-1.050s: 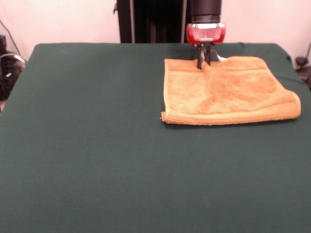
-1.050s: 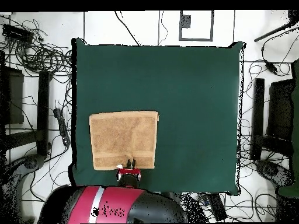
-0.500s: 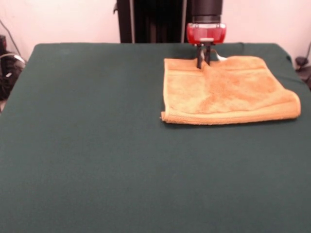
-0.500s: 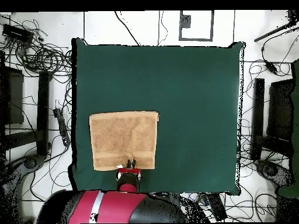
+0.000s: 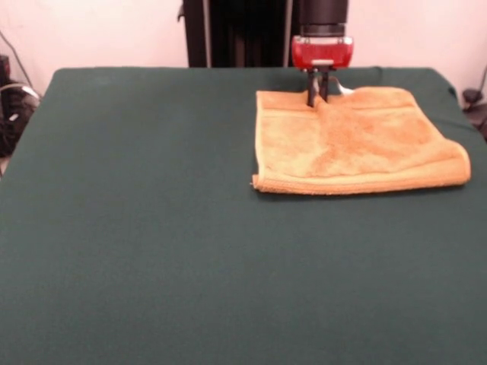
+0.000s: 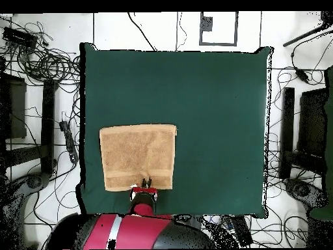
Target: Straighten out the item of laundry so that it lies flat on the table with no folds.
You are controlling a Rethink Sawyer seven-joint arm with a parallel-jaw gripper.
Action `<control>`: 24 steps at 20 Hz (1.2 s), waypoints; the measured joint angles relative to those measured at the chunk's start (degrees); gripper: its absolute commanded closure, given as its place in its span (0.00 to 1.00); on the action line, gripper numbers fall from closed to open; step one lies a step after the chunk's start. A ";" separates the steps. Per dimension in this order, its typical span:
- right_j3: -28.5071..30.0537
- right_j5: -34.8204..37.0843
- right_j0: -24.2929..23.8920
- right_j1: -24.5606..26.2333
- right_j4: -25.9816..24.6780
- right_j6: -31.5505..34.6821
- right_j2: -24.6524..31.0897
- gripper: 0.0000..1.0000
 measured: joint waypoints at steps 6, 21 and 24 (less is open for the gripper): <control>1.26 3.94 -1.86 -0.93 0.02 0.00 0.35 1.00; 8.34 26.15 -4.99 4.26 -0.21 0.00 -3.63 1.00; 5.83 22.63 -4.22 8.24 -1.17 0.00 -3.76 1.00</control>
